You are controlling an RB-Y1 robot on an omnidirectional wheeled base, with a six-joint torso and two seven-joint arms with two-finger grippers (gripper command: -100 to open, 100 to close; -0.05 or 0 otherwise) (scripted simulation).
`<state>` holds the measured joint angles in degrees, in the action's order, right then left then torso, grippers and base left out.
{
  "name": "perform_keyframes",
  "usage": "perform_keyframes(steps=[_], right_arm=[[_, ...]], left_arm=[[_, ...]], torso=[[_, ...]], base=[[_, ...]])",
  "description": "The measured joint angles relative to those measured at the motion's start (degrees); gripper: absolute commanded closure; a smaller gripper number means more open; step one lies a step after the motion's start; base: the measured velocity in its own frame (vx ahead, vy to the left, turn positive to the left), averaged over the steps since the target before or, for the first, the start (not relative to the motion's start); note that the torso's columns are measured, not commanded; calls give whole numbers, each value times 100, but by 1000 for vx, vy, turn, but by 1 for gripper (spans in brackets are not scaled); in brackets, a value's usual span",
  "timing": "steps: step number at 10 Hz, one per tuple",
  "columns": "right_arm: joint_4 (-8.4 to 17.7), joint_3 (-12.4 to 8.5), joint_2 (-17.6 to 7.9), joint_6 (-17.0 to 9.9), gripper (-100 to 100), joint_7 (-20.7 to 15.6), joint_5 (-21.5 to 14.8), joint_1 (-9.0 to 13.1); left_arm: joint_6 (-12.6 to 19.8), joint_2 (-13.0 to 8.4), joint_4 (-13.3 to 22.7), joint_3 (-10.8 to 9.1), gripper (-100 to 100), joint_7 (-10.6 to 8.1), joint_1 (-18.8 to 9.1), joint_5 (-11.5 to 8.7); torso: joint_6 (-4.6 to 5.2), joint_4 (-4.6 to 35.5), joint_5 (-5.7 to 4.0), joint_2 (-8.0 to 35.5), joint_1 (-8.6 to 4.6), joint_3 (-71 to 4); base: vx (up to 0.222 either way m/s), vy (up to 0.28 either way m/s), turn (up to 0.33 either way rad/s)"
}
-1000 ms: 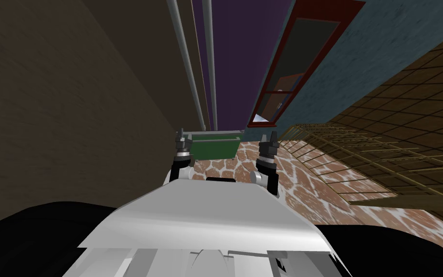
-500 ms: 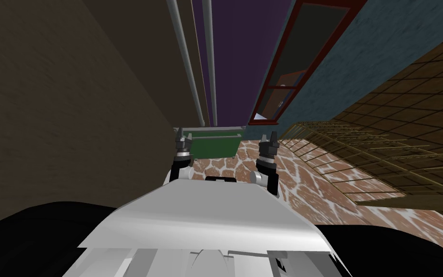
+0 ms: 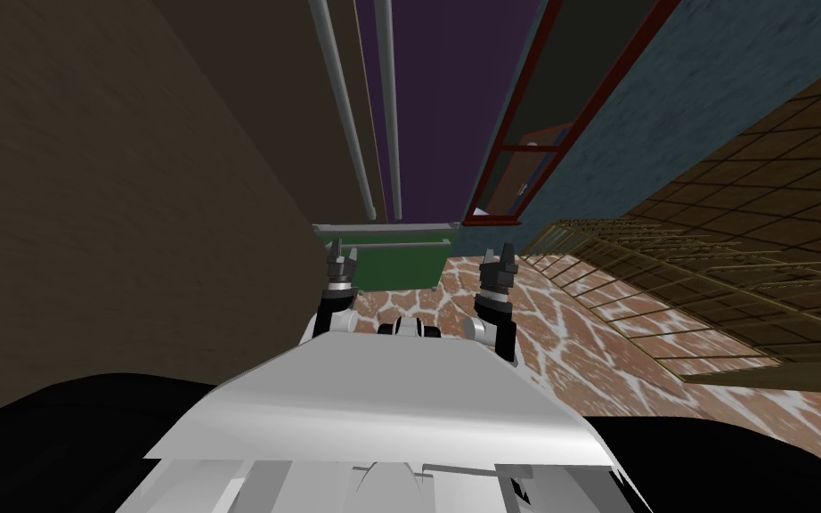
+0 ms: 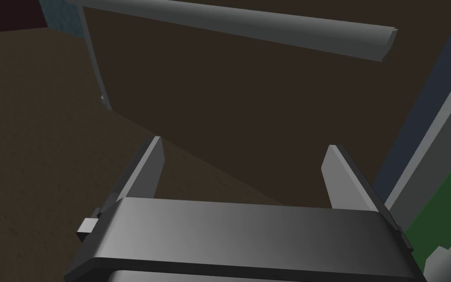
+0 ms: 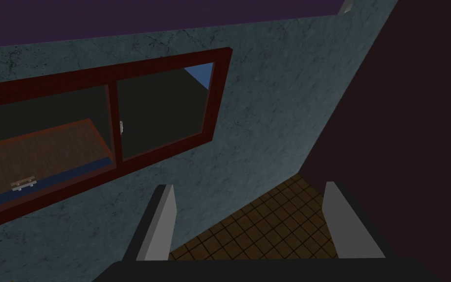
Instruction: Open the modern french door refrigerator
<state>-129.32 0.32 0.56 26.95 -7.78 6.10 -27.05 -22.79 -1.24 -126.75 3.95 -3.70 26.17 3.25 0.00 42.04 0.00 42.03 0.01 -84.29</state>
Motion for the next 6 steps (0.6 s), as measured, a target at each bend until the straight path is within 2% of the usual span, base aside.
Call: perform_keyframes(steps=[4,6], right_arm=[[0,0,0,0,0,0,0,-1],[0,0,0,0,0,0,0,-1]], left_arm=[[-306,-514,427,-28,-100,-21,-79,-52],[-470,-674,721,-72,-100,-54,-181,-97]], torso=[[0,24,-1,23,-2,-30],[0,24,0,24,-1,-30]], base=[[56,-18,5],[72,-20,7]])
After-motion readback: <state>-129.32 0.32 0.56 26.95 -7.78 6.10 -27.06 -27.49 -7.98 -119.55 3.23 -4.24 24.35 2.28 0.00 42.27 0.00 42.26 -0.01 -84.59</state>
